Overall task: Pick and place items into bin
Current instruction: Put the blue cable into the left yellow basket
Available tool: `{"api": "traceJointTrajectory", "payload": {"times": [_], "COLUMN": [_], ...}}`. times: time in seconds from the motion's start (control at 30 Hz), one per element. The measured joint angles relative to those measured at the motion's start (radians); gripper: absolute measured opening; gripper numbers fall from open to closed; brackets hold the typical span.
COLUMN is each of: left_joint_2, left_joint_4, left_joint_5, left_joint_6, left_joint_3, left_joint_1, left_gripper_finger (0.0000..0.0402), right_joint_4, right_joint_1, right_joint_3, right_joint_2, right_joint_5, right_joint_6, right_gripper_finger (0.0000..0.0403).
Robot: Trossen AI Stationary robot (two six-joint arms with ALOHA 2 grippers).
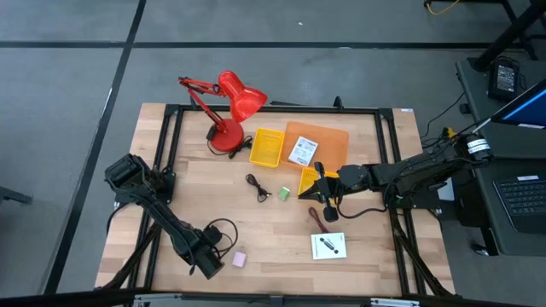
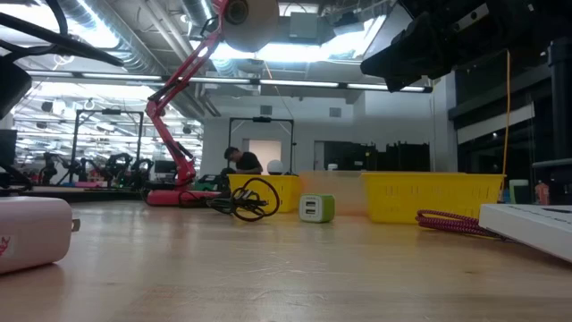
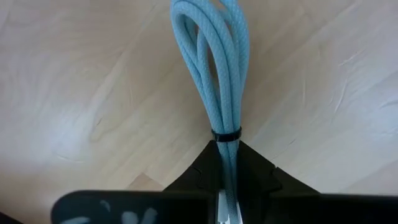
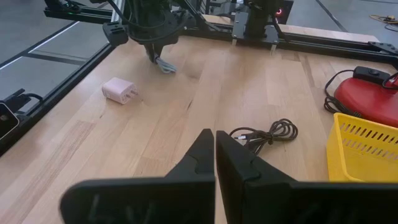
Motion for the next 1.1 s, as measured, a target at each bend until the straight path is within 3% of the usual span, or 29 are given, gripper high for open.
{"api": "traceJointTrajectory", "payload": {"times": [0.27,0.8,1.1], "left_joint_2": [-0.053,-0.336,-0.51], "left_joint_4": [-0.016,-0.115,-0.127], "left_joint_5": [-0.075,-0.56,-0.815], "left_joint_6": [0.044,0.329,0.597], "left_joint_3": [-0.004,-0.002,-0.001], "left_joint_1": [0.0,0.001,0.001], "left_gripper_finger": [0.0021,0.0021,0.0021], "right_joint_4": [0.0,0.0,-0.002], "right_joint_1": [0.0,0.0,0.0], "right_joint_3": [0.0,0.0,0.0], "right_joint_2": [0.0,0.0,0.0], "right_joint_5": [0.0,0.0,0.0], "right_joint_6": [0.0,-0.024,-0.029], "right_gripper_finger": [0.0,0.0,0.0]}}
